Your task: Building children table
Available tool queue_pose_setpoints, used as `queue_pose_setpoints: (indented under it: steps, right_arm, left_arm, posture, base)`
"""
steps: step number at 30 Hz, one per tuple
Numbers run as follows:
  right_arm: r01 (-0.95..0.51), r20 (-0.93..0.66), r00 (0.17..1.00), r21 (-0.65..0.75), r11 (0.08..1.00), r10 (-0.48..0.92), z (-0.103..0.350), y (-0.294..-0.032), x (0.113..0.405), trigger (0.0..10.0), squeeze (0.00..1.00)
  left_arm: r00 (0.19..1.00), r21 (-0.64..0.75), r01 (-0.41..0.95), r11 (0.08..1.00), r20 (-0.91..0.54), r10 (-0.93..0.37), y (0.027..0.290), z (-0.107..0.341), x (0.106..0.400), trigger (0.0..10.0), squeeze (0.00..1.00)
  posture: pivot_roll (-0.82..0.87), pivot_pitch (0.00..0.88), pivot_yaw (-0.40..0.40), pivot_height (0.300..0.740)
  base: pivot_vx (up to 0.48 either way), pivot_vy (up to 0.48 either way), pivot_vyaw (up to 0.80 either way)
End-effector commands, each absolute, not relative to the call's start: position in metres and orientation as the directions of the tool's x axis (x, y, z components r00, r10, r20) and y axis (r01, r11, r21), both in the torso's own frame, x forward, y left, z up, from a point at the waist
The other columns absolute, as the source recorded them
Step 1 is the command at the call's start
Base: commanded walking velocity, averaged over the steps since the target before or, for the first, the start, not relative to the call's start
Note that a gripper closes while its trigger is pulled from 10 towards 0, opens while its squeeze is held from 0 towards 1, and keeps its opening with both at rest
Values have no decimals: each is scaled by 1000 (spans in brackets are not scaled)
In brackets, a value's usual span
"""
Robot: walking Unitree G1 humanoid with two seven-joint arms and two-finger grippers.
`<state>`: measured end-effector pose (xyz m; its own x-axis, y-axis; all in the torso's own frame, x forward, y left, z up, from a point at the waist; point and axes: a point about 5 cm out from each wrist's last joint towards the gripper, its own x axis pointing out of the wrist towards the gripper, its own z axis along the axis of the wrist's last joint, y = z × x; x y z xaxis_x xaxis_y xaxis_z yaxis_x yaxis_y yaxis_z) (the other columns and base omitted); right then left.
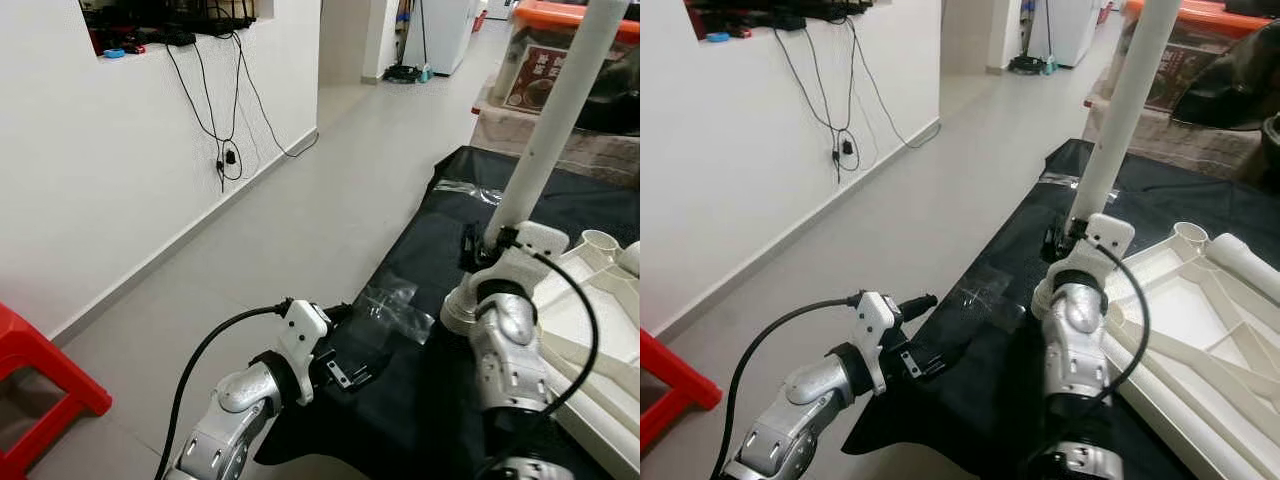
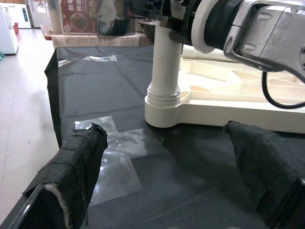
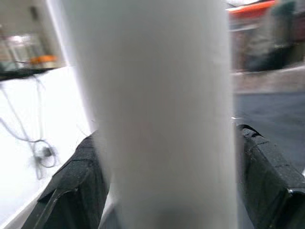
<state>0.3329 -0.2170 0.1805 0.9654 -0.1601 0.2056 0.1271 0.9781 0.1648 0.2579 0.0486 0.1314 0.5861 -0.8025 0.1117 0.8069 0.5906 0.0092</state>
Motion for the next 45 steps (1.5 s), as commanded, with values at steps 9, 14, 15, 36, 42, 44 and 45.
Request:
queue_pose_setpoints:
  steps: [9, 14, 15, 36, 42, 44, 45]
  right_arm:
    - [-424, 19, 906, 0, 906, 424, 176, -207, 336, 10000, 0]
    - [-256, 96, 964, 76, 964, 249, 172, -216, 341, 10000, 0]
    - [-266, 110, 961, 113, 957, 254, 168, -215, 335, 10000, 0]
    - [-58, 79, 996, 189, 980, 43, 118, -217, 236, 10000, 0]
    - [133, 109, 983, 143, 981, -149, 128, -223, 230, 10000, 0]
    - [155, 112, 979, 139, 978, -171, 129, -224, 229, 10000, 0]
    - [201, 122, 969, 121, 972, -215, 131, -227, 229, 10000, 0]
  left_arm:
    - [585, 5, 809, 588, 93, -805, 47, 124, 254, 10000, 0]
    - [585, 4, 809, 588, 93, -806, 46, 124, 253, 10000, 0]
    - [585, 3, 809, 588, 93, -805, 46, 124, 253, 10000, 0]
    - [585, -7, 810, 587, 88, -806, 48, 126, 256, 10000, 0]
    - [617, 14, 786, 618, 51, -786, 52, 123, 261, 10000, 0]
    - [621, 22, 782, 622, 42, -782, 52, 123, 262, 10000, 0]
    - [619, 38, 784, 620, 33, -785, 51, 122, 263, 10000, 0]
  posture:
    - [173, 0, -54, 740]
    - [175, 0, -53, 740]
    - [175, 0, -53, 740]
    - [129, 0, -23, 740]
    - [127, 0, -14, 740]
    - [127, 0, -14, 740]
    - [125, 0, -13, 740]
  base:
    - [0, 0, 0]
    - [0, 0, 0]
    - [0, 0, 0]
    - [0, 0, -147]
    - [0, 0, -767]
    - [0, 0, -763]
    - [0, 0, -763]
